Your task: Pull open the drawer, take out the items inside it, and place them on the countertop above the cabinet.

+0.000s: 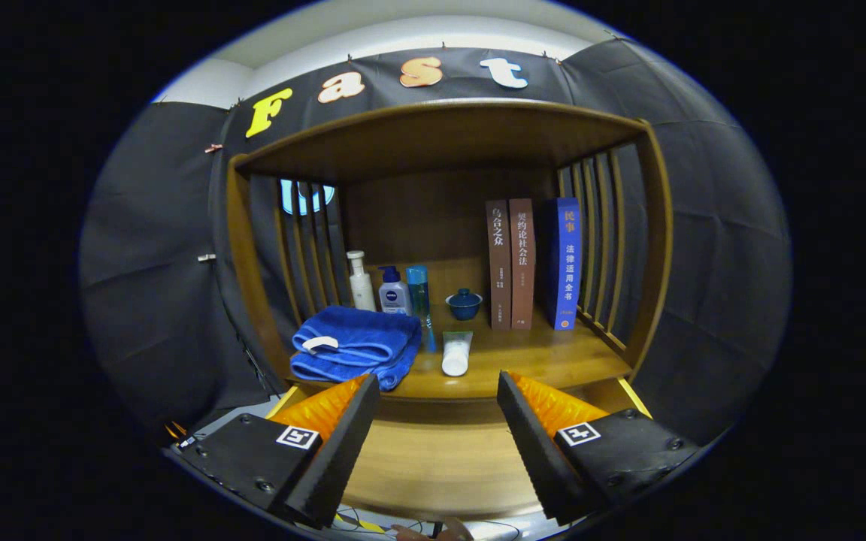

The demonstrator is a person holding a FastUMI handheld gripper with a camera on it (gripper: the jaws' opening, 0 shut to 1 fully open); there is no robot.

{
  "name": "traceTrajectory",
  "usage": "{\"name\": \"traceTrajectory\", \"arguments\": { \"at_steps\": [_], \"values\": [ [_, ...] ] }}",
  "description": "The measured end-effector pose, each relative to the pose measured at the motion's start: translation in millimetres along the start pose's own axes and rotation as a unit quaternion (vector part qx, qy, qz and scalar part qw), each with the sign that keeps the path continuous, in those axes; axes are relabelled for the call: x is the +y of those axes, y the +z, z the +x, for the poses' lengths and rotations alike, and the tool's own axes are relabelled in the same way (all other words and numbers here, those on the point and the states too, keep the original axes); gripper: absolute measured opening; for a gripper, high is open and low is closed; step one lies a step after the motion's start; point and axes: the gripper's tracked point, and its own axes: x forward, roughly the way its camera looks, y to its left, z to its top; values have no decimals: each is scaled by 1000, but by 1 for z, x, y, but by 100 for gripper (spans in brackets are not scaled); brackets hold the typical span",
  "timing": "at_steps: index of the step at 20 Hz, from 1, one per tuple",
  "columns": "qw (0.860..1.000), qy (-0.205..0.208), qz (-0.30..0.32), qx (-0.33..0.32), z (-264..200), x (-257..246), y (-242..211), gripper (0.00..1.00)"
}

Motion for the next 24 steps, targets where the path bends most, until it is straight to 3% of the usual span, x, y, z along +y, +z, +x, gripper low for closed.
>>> {"name": "traceTrajectory", "arguments": {
  "at_steps": [5,10,15,24],
  "values": [
    [999,-24,7,-31,-57,-2,-61,99],
    [999,-31,-9,-15,-78,0,-125,100],
    [999,-45,11,17,-68,-11,-165,99],
    [998,-55,0,38,-50,-13,-179,100]
  ]
}}
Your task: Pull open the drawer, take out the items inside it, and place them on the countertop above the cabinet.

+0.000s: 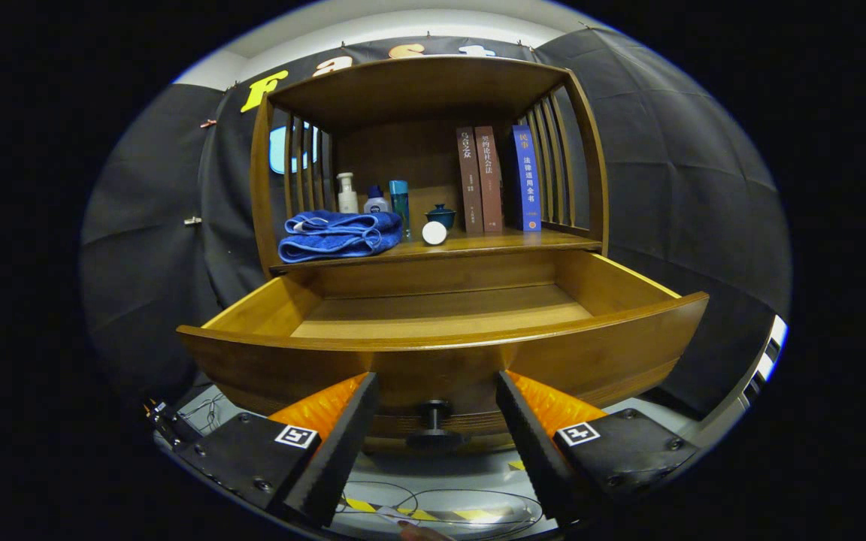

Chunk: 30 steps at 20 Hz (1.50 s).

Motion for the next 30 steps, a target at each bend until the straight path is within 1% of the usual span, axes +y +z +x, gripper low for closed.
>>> {"name": "traceTrajectory", "arguments": {
  "at_steps": [4,8,13,14,19,24,30],
  "values": [
    [1000,-6,3,-5,2,4,1,100],
    [1000,-4,8,-7,20,6,6,99],
    [1000,-2,4,-20,67,6,28,99],
    [1000,-1,1,-9,77,6,26,100],
    [1000,3,-3,-15,124,4,40,99],
    [1000,3,-1,-18,156,5,47,99],
    [1000,1,-7,-22,176,5,51,99]
  ]
}}
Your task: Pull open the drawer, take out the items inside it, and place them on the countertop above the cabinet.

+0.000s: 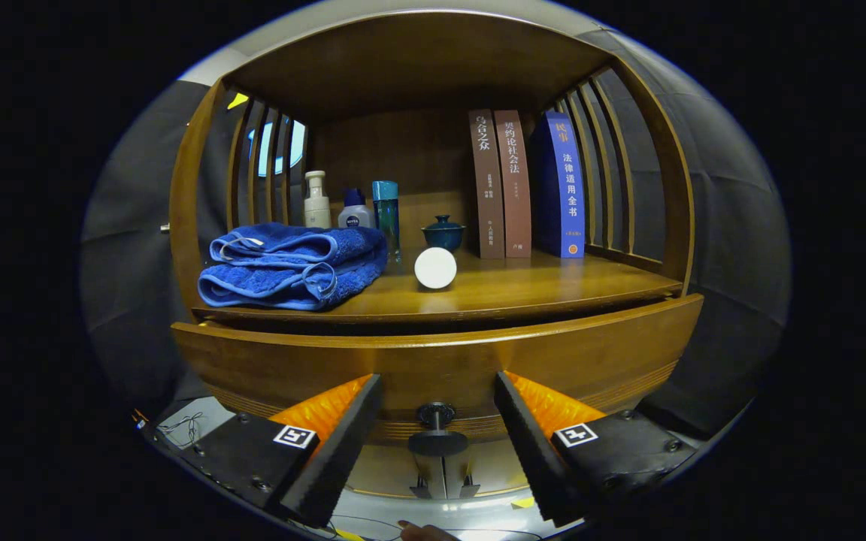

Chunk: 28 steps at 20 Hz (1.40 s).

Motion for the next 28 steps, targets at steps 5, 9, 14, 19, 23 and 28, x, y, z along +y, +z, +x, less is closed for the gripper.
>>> {"name": "traceTrajectory", "arguments": {
  "at_steps": [5,9,14,19,23,28],
  "values": [
    [1000,2,9,12,13,-1,-3,100],
    [1000,-1,7,15,16,-3,-6,100],
    [1000,-4,6,19,12,-4,-6,100],
    [1000,-1,3,10,0,-3,1,99],
    [1000,1,-3,0,-15,-2,12,99],
    [1000,6,-20,-17,-36,1,35,99]
  ]
}}
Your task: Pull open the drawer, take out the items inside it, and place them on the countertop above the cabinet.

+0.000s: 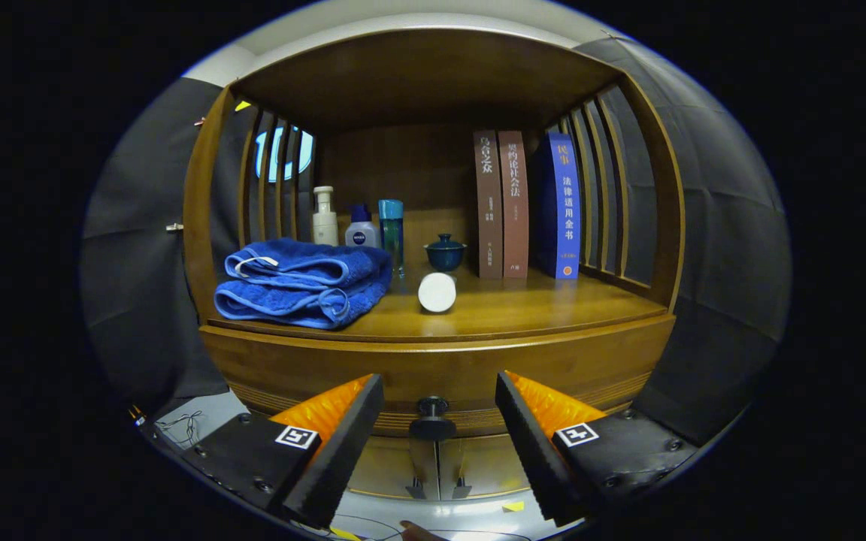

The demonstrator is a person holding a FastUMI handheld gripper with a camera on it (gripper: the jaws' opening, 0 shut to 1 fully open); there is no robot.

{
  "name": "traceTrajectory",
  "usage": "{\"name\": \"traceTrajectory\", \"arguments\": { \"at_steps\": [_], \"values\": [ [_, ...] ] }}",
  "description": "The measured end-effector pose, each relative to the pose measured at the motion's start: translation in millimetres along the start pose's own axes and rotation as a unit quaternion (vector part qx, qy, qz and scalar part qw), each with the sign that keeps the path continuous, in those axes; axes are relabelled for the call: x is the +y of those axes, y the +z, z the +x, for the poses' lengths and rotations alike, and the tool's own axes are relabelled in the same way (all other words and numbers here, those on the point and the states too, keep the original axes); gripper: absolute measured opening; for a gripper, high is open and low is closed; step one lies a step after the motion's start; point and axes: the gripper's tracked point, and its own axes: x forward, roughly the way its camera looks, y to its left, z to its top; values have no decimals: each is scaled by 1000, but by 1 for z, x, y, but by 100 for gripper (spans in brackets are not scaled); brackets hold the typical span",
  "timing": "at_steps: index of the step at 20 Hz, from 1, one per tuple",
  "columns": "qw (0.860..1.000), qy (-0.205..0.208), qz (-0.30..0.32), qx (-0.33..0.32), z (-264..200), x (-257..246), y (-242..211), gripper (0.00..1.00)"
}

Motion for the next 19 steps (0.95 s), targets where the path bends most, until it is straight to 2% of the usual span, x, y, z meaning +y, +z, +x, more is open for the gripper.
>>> {"name": "traceTrajectory", "arguments": {
  "at_steps": [6,9,19],
  "values": [
    [995,-5,-36,-88,-52,7,83,98],
    [993,-11,-43,-111,-82,10,114,99],
    [992,-16,-35,-124,-156,17,154,99]
  ]
}}
